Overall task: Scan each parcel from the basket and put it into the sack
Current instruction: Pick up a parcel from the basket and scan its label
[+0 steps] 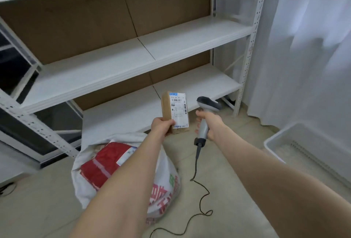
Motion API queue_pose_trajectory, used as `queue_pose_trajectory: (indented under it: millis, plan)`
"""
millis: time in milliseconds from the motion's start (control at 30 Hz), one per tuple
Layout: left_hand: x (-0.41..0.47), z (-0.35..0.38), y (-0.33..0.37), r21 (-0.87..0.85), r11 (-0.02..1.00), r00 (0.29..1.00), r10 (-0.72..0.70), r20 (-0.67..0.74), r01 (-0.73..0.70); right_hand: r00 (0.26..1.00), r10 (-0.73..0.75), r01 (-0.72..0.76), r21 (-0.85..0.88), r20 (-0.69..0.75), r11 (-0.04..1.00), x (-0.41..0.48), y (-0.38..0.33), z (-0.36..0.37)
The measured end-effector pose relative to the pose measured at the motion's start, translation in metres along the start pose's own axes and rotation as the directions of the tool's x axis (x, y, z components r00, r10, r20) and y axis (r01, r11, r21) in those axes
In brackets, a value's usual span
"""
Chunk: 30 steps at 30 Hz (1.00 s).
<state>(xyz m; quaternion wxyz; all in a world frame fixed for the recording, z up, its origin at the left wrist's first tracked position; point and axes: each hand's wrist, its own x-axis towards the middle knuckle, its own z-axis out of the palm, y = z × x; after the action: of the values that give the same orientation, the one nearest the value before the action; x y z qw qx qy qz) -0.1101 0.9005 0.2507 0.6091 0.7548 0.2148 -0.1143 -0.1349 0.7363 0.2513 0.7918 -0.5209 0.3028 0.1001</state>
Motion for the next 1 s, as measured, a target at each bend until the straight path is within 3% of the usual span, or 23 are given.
queue_pose_trajectory:
  millis: [267,533,767,1000]
  plan:
    - [0.066,-0.135,-0.074,0.062,0.996,0.985,-0.053,-0.163,0.064,0.993,0.121,-0.120,-0.043,0.017,0.992,0.020,0.087,0.125]
    - [0.154,-0.241,-0.146,0.423,0.890,0.970,-0.077,-0.230,0.171,0.960,0.278,-0.279,-0.089,-0.032,0.956,0.071,0.181,0.222]
    - [0.209,-0.241,-0.200,0.536,0.830,0.987,-0.099,-0.125,0.152,0.940,0.308,-0.318,-0.050,-0.148,0.947,0.115,0.234,0.238]
    - [0.229,-0.231,-0.208,0.674,0.697,0.965,-0.242,-0.099,0.244,0.928,0.338,-0.341,0.006,-0.158,0.940,0.137,0.245,0.228]
